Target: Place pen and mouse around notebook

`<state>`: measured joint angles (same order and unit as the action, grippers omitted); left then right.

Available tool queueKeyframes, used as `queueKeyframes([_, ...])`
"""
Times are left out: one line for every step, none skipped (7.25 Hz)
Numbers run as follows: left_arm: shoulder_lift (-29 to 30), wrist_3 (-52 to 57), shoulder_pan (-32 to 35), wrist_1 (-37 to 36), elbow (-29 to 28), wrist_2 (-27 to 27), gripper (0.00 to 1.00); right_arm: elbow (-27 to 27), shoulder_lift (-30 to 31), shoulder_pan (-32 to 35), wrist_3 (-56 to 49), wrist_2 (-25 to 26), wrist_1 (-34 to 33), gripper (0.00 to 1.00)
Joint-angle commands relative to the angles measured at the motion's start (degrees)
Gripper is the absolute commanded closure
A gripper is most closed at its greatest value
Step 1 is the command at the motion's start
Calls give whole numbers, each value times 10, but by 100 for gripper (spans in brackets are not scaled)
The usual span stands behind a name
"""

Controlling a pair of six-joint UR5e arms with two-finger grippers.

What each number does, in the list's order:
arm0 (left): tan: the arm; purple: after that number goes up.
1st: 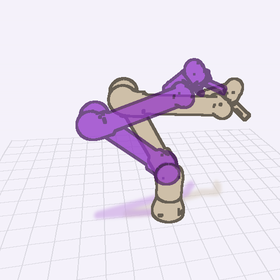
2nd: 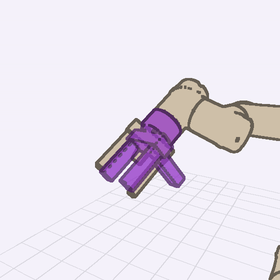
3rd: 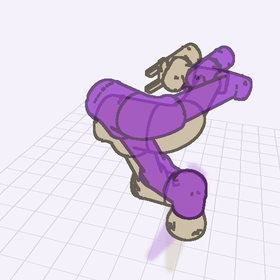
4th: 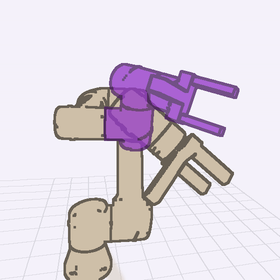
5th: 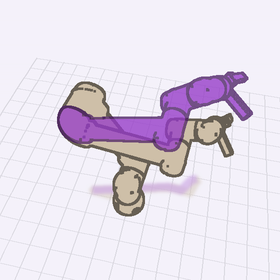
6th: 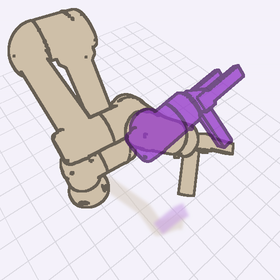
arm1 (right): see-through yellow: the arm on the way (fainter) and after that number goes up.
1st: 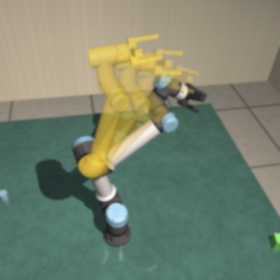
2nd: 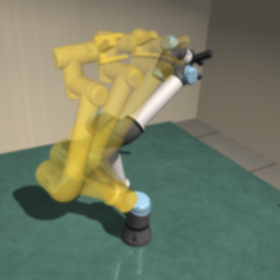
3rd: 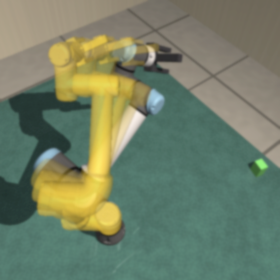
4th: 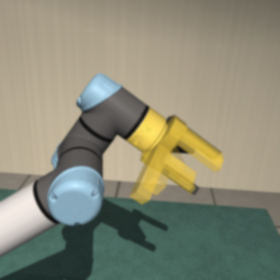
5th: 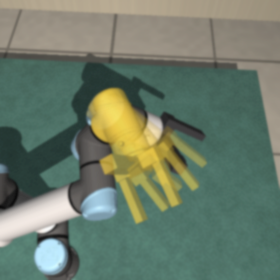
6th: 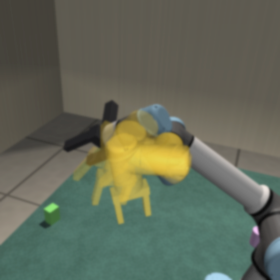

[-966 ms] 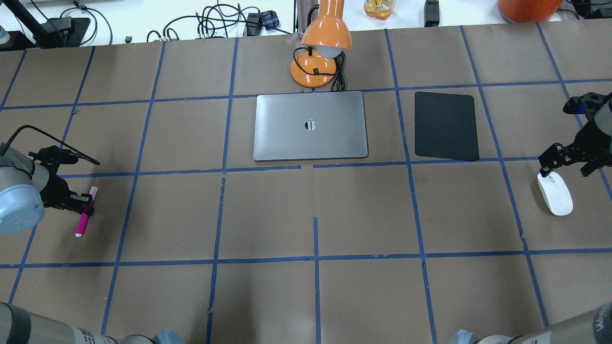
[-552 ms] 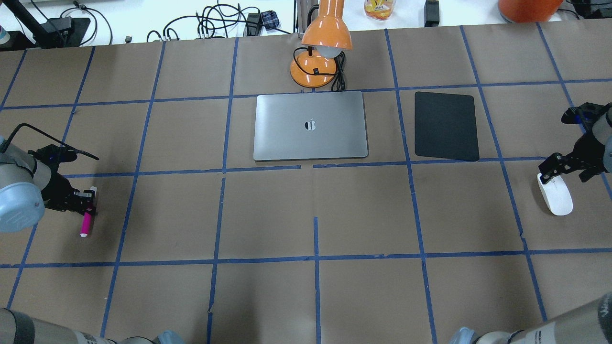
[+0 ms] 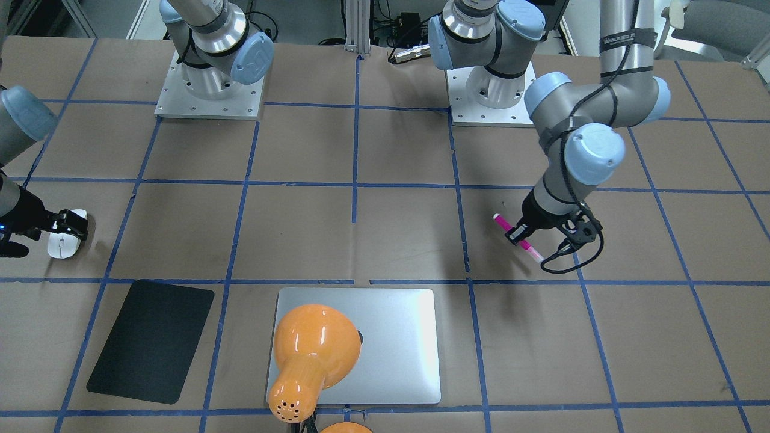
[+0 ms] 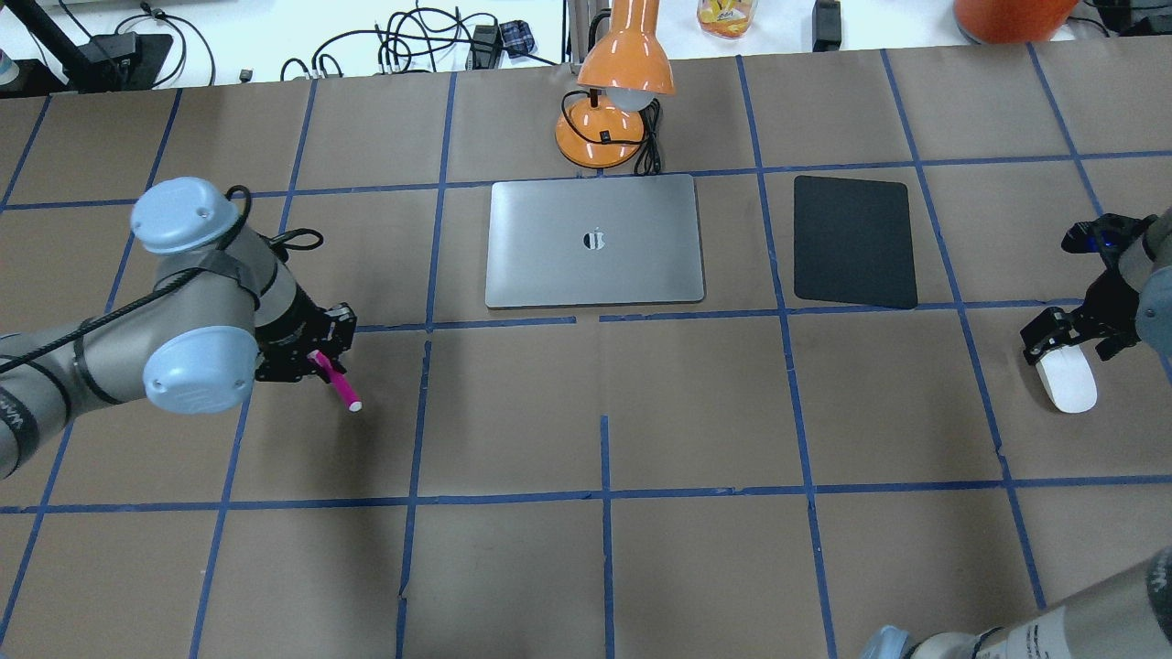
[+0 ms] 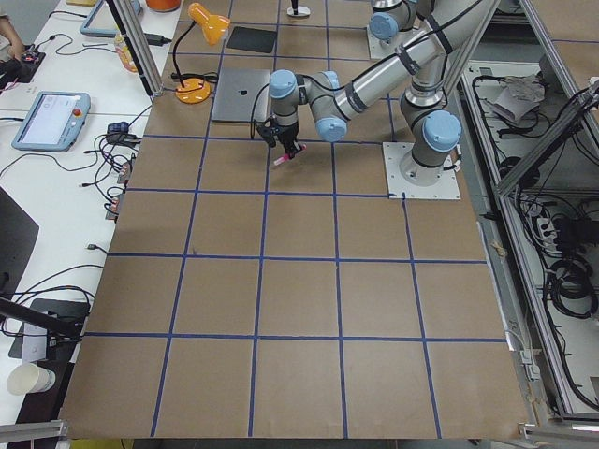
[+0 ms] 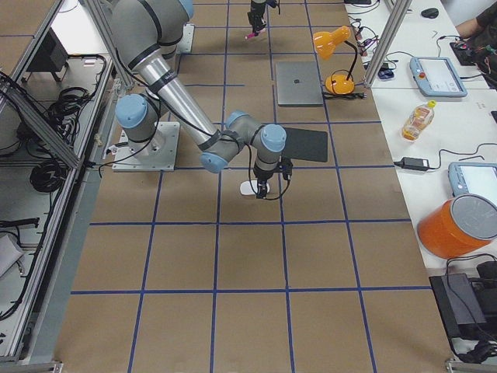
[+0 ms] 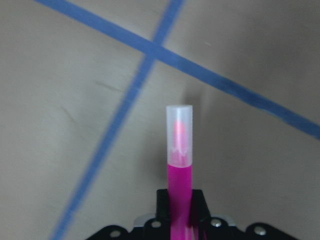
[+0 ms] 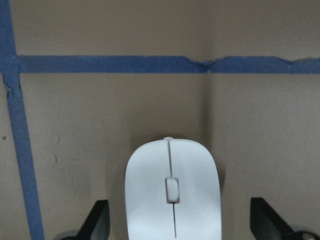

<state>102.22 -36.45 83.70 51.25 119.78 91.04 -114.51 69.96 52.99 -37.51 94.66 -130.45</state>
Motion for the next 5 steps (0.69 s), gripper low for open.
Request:
queueKeyframes([39,-374,173,11,-68,-56,100,1,-8,0,-1,0,-1,7])
queueKeyframes([61,-489,217,16,-93,-75,100,0,-10,0,0,1,1,8])
queueKeyframes([89,-572,243,13,-111,-77,100,1,-10,0,-1,1,-1,8])
queueKeyframes([100,-619,263,17,-120,-74,100,0,-11,0,0,1,0,8])
queueKeyframes([105,-638,272,17,-120,-76,100,1,-11,0,0,1,1,11])
